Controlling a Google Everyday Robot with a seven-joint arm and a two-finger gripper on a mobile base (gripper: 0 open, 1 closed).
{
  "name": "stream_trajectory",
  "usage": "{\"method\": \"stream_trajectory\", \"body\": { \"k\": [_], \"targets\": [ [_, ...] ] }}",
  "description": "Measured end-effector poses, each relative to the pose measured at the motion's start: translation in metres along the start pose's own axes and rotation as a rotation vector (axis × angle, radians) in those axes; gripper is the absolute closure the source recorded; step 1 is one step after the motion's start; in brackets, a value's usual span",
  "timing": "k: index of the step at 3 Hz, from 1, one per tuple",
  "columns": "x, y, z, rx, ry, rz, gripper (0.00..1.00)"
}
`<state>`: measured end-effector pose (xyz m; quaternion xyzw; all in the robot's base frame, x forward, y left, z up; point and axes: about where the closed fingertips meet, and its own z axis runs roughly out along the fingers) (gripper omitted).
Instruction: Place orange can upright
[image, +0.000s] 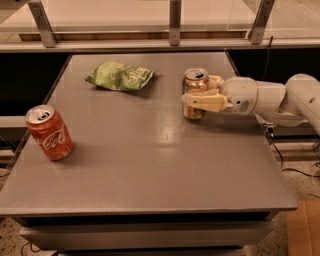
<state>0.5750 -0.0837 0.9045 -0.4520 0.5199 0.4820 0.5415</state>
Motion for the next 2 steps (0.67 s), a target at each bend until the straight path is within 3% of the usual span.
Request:
{"method": "stream_trajectory", "body": {
  "k": [1,2],
  "targets": [
    [0.0002,0.0002,-0.0003,-0.001,-0.001,-0.005,0.0],
    [-0.001,0.0009,0.0007,-0.011,0.008,-0.001,0.0]
  ]
}}
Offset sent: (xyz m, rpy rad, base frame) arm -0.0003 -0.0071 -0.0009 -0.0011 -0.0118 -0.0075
